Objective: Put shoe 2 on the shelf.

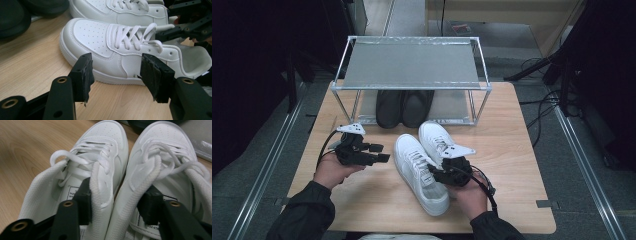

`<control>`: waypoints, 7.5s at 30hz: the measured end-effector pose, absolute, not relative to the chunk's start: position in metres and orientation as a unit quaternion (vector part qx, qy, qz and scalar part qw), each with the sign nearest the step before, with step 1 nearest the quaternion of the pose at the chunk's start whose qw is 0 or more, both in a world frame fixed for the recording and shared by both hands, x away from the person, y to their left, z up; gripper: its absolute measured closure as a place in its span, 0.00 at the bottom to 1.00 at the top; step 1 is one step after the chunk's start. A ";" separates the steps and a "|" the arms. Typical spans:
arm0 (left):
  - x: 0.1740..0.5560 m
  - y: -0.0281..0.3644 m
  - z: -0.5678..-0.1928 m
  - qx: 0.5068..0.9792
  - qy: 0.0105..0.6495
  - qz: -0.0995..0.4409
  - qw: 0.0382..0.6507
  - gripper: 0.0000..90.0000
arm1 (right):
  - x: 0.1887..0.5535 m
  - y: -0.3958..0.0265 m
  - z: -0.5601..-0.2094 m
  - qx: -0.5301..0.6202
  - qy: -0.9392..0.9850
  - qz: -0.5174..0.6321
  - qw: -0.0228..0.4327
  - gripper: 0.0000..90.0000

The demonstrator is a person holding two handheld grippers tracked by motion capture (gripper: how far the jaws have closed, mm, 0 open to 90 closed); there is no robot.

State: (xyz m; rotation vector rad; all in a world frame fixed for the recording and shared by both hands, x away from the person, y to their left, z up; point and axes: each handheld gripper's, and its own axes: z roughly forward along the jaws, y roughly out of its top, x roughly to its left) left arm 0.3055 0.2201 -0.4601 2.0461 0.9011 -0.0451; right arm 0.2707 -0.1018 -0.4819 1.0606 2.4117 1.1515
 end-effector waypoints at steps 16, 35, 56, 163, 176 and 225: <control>0.307 0.221 -0.460 0.818 0.363 -0.021 0.447 0.49 | 0.286 -0.117 -0.473 0.356 0.843 0.395 0.083 0.83; 0.302 0.233 -0.459 0.808 0.387 0.016 0.445 0.45 | 0.296 -0.141 -0.451 0.313 0.860 0.400 0.041 0.85; 0.274 0.289 -0.463 0.774 0.454 0.042 0.440 0.43 | 0.317 -0.109 -0.424 0.220 0.879 0.424 -0.008 0.85; 0.279 0.255 -0.461 0.815 0.367 0.026 0.448 0.45 | 0.511 0.015 -0.270 0.541 0.731 0.371 0.189 0.46; 0.280 0.255 -0.462 0.816 0.371 0.024 0.442 0.44 | 0.492 -0.003 -0.256 0.494 0.763 0.386 0.158 0.47; 0.281 0.254 -0.462 0.818 0.369 0.035 0.440 0.40 | 0.389 -0.088 -0.309 0.347 0.798 0.479 0.115 0.40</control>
